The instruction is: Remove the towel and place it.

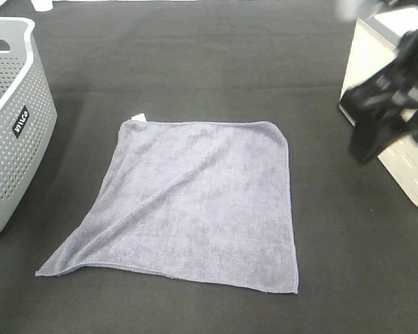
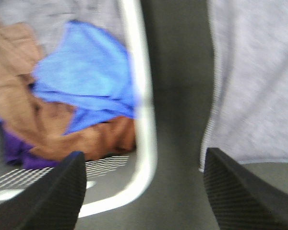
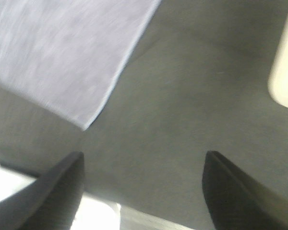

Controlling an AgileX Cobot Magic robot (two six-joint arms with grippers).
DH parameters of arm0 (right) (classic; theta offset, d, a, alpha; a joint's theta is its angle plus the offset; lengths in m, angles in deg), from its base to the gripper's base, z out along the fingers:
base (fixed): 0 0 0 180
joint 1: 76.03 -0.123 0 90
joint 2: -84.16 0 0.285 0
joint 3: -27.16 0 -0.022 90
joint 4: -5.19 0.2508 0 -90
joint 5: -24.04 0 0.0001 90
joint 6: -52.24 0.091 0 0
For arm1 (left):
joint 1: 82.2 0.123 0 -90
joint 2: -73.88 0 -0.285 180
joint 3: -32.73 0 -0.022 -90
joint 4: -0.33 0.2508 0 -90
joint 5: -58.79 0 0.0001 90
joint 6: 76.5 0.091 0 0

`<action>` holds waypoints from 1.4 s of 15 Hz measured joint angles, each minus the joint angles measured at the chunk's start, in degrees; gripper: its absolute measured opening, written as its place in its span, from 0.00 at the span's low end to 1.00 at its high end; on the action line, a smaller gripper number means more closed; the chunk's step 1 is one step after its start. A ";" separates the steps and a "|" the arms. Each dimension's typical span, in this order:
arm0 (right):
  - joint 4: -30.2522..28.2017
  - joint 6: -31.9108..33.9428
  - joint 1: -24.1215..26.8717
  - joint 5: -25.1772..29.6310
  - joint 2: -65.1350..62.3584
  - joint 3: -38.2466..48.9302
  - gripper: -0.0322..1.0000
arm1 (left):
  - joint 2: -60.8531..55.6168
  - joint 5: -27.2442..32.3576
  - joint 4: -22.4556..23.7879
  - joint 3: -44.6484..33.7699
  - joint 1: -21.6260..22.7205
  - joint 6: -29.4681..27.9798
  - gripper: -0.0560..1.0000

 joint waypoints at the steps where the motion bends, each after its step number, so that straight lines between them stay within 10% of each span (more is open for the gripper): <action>1: 0.57 -1.38 4.76 0.17 -1.32 -0.34 0.68 | -1.60 0.00 -0.63 0.00 3.15 1.32 0.67; 6: -0.40 -4.01 12.66 2.98 -10.60 0.80 0.68 | -12.72 -0.11 -3.15 -5.33 14.67 4.24 0.67; 21: 0.97 -5.56 12.66 3.38 -65.89 31.28 0.68 | -70.36 0.23 -4.01 -36.04 15.07 6.82 0.67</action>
